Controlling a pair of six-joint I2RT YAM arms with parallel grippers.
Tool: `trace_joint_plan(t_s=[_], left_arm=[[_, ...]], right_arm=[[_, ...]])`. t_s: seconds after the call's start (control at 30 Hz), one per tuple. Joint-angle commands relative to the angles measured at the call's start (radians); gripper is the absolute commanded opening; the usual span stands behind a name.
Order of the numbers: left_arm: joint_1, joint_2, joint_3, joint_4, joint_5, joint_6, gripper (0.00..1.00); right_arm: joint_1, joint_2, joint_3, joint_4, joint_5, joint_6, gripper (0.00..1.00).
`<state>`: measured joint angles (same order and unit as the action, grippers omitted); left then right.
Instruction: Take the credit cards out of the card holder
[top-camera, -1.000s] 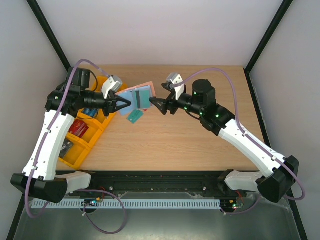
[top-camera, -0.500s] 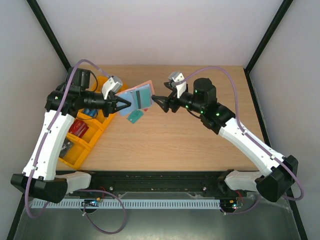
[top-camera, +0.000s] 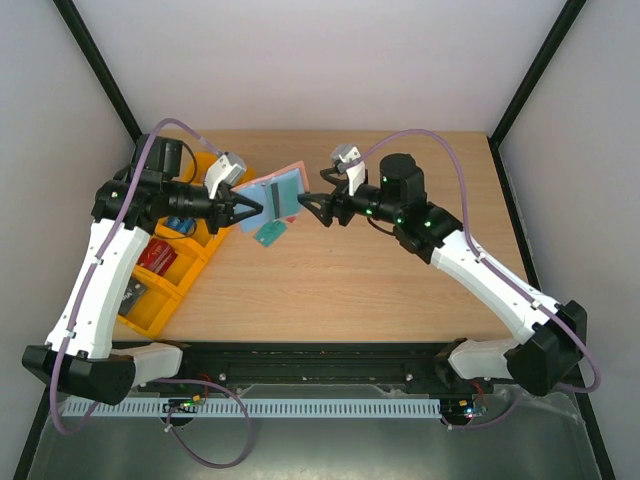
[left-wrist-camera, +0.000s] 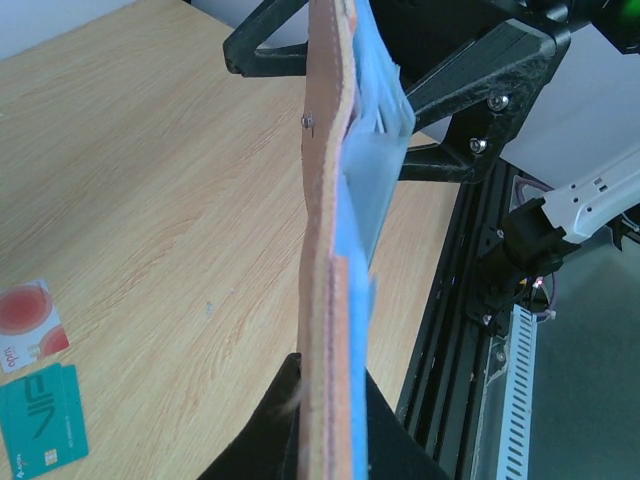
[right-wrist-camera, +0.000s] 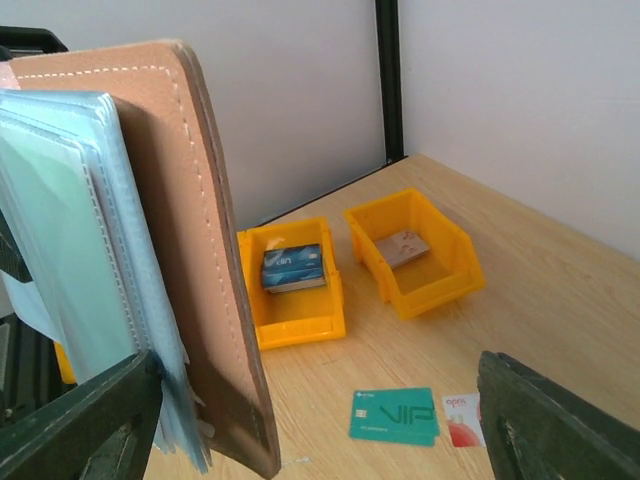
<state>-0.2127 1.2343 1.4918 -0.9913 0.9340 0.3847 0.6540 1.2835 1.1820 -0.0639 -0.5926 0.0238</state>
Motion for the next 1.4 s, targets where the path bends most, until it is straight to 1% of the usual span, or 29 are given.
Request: trace_joint_plan(t_s=[0.0, 0.13, 0.23, 0.3, 0.43, 0.57, 0.73, 0.9, 1.13, 1.37], left_arm=[[-0.009, 0.001, 0.019, 0.010, 0.023, 0.002, 0.02], [-0.013, 0.003, 0.006, 0.030, 0.000, -0.018, 0.02], [-0.016, 0.006, 0.001, 0.043, -0.011, -0.032, 0.02], [-0.015, 0.007, 0.002, 0.045, -0.006, -0.035, 0.02], [-0.016, 0.004, 0.002, 0.041, 0.000, -0.028, 0.02], [-0.016, -0.002, 0.008, 0.020, 0.002, 0.001, 0.02], [-0.017, 0.000, 0.027, 0.001, -0.001, 0.024, 0.02], [-0.018, 0.001, 0.044, -0.013, 0.005, 0.031, 0.02], [-0.018, -0.003, 0.065, -0.058, 0.026, 0.087, 0.02], [-0.024, 0.001, 0.071, -0.079, 0.040, 0.114, 0.02]], right_arm=[[0.000, 0.017, 0.032, 0.061, -0.068, 0.048, 0.86], [0.005, 0.041, 0.044, 0.079, -0.111, 0.076, 0.89], [0.015, 0.041, 0.031, 0.121, -0.157, 0.101, 0.95], [0.024, 0.042, 0.031, 0.131, -0.150, 0.106, 0.95], [0.027, 0.026, 0.031, 0.107, -0.129, 0.067, 0.95], [0.000, -0.036, 0.011, 0.062, -0.126, -0.005, 0.98], [-0.033, -0.060, 0.007, -0.014, -0.105, -0.036, 0.94], [-0.033, -0.050, 0.010, -0.031, -0.095, -0.025, 0.93], [-0.033, -0.051, 0.022, -0.097, -0.040, -0.050, 0.92], [-0.033, -0.038, 0.031, -0.120, -0.049, -0.066, 0.92]])
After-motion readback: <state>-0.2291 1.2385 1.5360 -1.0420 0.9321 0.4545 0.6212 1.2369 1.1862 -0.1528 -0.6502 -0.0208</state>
